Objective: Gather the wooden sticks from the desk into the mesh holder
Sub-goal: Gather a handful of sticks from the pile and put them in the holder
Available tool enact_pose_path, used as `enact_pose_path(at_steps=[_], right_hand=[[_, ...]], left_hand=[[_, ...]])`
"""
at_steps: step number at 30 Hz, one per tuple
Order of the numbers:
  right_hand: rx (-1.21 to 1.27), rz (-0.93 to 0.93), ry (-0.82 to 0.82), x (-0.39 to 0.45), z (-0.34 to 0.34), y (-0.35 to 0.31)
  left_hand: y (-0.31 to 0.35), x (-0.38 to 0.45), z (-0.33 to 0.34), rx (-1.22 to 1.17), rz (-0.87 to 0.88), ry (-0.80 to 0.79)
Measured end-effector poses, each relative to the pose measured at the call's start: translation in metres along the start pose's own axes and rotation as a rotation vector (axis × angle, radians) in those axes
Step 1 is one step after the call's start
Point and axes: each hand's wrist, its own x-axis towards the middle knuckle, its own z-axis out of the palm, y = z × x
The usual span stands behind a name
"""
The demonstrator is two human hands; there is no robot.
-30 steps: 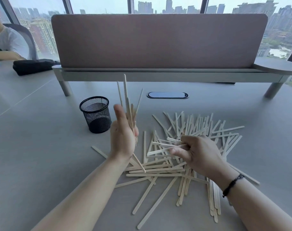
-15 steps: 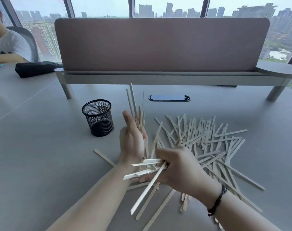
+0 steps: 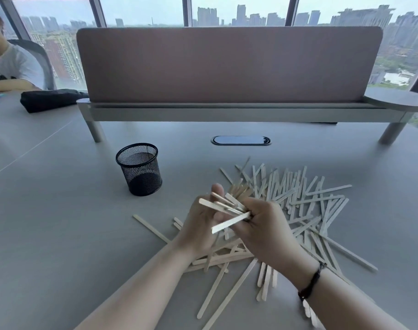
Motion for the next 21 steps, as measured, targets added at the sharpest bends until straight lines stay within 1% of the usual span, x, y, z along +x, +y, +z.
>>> enact_pose_path(at_steps=[1,3,4,7,9,11,14,17,19,21], right_hand=[[-0.008,0.036,0.014,0.001,-0.002,0.001],[-0.023,0.067,0.02,0.001,-0.006,0.002],[-0.028,0.056,0.013,0.0,-0.007,0.002],[0.002,0.028,0.003,0.001,-0.014,0.001],[0.045,0.047,0.034,0.004,-0.021,0.005],[0.034,0.056,0.021,0.006,-0.027,0.012],[-0.154,-0.043,-0.087,0.008,-0.035,0.025],[-0.402,-0.146,-0.264,0.009,-0.036,0.038],[-0.521,-0.15,-0.347,0.009,-0.034,0.046],[-0.56,-0.153,-0.374,0.008,-0.032,0.052]], left_hand=[[-0.002,-0.001,-0.001,0.043,-0.012,-0.006],[-0.001,0.0,-0.002,0.095,0.088,0.003],[0.003,0.0,-0.001,0.073,0.128,-0.011],[0.01,0.002,-0.001,0.027,0.206,0.011],[0.013,0.002,-0.004,-0.017,0.218,0.029],[0.012,0.004,-0.012,-0.091,0.164,0.096],[0.01,0.008,-0.021,-0.158,0.086,0.195],[0.008,0.011,-0.025,-0.194,0.082,0.283],[0.007,0.013,-0.026,-0.21,0.089,0.328],[0.006,0.013,-0.028,-0.24,0.079,0.367]])
